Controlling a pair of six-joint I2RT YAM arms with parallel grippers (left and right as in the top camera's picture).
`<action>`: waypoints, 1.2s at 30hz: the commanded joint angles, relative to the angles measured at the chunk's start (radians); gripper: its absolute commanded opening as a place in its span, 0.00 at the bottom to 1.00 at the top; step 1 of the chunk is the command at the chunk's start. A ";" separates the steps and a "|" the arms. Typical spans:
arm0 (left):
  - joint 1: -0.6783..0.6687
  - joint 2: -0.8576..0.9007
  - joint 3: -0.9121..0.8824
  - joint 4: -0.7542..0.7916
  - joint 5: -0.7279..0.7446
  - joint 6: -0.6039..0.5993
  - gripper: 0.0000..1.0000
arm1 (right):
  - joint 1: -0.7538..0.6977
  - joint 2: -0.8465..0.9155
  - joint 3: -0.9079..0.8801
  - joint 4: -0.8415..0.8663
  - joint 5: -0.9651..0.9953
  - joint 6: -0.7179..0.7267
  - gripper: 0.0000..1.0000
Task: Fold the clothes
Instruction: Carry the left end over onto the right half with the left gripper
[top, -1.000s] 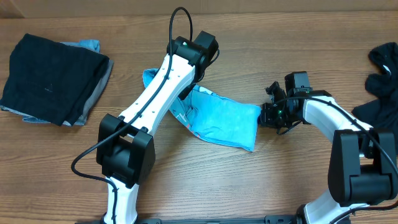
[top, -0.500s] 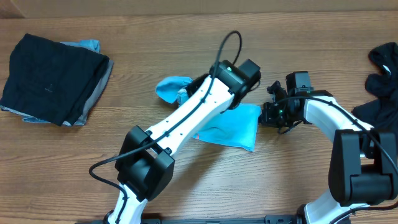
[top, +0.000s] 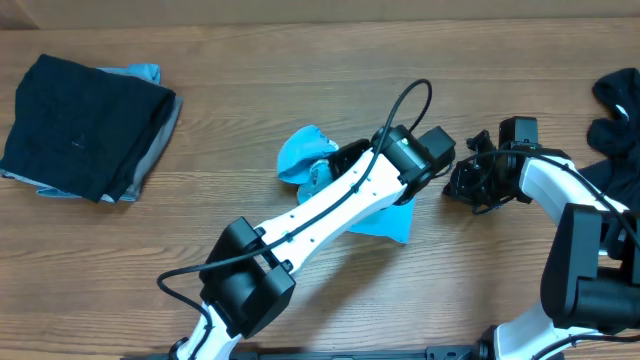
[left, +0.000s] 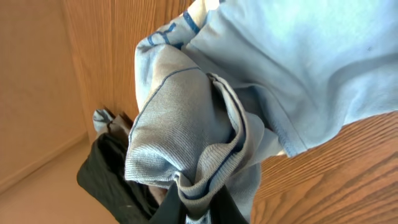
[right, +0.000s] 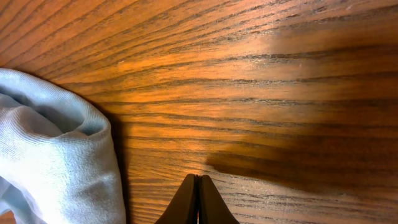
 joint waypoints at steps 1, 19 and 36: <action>-0.005 0.001 0.026 0.003 0.018 0.006 0.04 | 0.002 -0.002 0.000 0.005 -0.005 0.004 0.04; -0.006 0.013 0.025 0.139 0.369 0.040 0.04 | 0.002 -0.002 -0.001 -0.005 -0.005 0.003 0.04; -0.008 0.133 0.047 0.176 0.654 0.122 0.45 | 0.002 -0.002 -0.001 -0.013 -0.006 0.000 0.04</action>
